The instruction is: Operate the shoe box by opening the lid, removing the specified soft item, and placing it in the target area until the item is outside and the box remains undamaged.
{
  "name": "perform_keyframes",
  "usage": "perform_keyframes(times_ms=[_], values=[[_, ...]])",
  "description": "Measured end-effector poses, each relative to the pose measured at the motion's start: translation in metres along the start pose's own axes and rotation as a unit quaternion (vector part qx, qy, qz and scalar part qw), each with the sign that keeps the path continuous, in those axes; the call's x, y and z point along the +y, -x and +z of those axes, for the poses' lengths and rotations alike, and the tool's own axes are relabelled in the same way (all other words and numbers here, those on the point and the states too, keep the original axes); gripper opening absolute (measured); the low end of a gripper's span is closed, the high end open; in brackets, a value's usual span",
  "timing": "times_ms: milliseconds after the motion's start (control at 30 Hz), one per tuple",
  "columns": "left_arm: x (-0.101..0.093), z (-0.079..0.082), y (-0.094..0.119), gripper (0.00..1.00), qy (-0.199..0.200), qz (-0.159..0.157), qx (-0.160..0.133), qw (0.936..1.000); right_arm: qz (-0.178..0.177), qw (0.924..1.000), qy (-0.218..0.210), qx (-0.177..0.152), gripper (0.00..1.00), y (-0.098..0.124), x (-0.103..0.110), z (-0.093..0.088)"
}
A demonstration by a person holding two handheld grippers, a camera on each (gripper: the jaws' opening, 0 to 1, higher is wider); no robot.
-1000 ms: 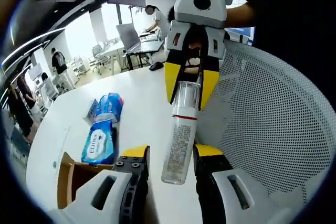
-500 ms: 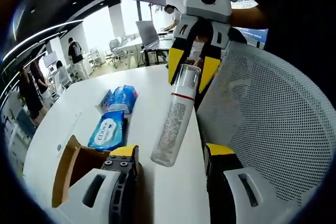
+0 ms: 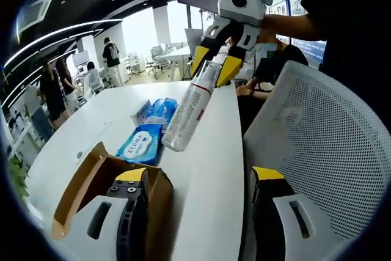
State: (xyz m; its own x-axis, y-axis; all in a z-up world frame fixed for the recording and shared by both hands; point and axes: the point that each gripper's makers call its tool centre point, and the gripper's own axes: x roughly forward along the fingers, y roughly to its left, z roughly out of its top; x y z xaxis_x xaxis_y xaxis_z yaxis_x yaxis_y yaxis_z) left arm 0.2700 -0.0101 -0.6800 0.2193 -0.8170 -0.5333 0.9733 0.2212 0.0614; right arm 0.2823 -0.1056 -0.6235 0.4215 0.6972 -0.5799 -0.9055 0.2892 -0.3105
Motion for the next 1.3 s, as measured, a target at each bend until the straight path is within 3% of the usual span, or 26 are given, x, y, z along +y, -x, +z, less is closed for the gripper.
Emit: perform_keyframes(times_ms=[600,933,1300], values=[[0.010,-0.008,0.014,0.98,0.051,0.082,-0.015,0.9951,0.003,0.9962,0.063,0.060,0.14,0.004,-0.076,-0.022],[0.008,-0.015,0.018,1.00,0.067,0.105,-0.009,0.9922,0.002,0.9937,0.066,0.091,0.15,0.001,-0.118,-0.043],[0.009,-0.020,0.027,1.00,0.085,0.141,0.002,0.9863,0.017,0.9883,0.073,0.133,0.15,-0.012,-0.147,-0.069]])
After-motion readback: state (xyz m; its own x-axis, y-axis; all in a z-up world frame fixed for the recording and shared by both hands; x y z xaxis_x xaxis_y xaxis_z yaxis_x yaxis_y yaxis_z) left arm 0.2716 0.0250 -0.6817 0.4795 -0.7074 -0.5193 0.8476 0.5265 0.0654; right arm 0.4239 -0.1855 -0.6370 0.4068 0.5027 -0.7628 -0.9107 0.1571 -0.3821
